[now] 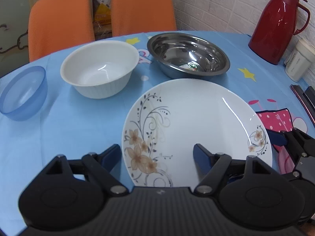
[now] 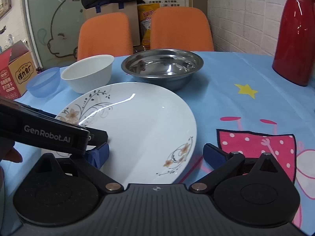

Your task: Organize plates and bowls

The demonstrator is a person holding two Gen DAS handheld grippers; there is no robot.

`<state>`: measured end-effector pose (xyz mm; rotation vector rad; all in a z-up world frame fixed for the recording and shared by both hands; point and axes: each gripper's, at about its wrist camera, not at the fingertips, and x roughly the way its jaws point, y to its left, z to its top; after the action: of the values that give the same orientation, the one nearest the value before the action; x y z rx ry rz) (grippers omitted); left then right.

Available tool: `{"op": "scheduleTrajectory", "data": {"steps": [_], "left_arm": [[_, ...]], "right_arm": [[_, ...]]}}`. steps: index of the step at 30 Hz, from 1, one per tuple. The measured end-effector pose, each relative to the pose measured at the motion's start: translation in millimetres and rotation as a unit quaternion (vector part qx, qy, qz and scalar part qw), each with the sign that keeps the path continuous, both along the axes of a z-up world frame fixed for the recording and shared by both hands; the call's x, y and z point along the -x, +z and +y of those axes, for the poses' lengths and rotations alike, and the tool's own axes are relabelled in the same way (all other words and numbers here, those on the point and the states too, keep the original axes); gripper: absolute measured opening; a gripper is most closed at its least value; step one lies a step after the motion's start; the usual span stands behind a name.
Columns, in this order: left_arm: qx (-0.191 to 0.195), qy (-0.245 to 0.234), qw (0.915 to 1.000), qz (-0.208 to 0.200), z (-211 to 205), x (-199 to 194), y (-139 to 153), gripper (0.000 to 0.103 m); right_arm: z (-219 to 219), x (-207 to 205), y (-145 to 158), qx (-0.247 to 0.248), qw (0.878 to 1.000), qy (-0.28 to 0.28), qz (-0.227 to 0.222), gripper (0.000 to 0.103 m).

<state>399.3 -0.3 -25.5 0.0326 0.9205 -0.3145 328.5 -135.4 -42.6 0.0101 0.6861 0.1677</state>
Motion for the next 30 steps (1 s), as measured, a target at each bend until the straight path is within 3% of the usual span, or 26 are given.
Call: {"op": "scheduleTrajectory", "data": {"steps": [2,5,10,23,30], "left_arm": [[0.001,0.0,1.0,-0.002,1,0,0,0.073],[0.0,-0.011,0.9999,-0.005,-3,1,3,0.059],[-0.01,-0.003,0.9999,0.0,-7,1,5,0.053],[-0.004,-0.002,0.9997,-0.022,1,27,19,0.052],[0.001,0.013,0.9985,-0.053,20,54,45,0.052]], "right_arm": [[4,0,-1,0.004,1.0,0.004,-0.006,0.088],[6,-2,-2,0.002,1.0,0.007,-0.009,0.087],[16,0,1,0.012,1.0,-0.017,-0.01,0.086],[21,26,11,-0.004,0.999,-0.035,-0.028,0.087],[34,45,31,0.0,0.998,-0.025,-0.058,0.087]]}}
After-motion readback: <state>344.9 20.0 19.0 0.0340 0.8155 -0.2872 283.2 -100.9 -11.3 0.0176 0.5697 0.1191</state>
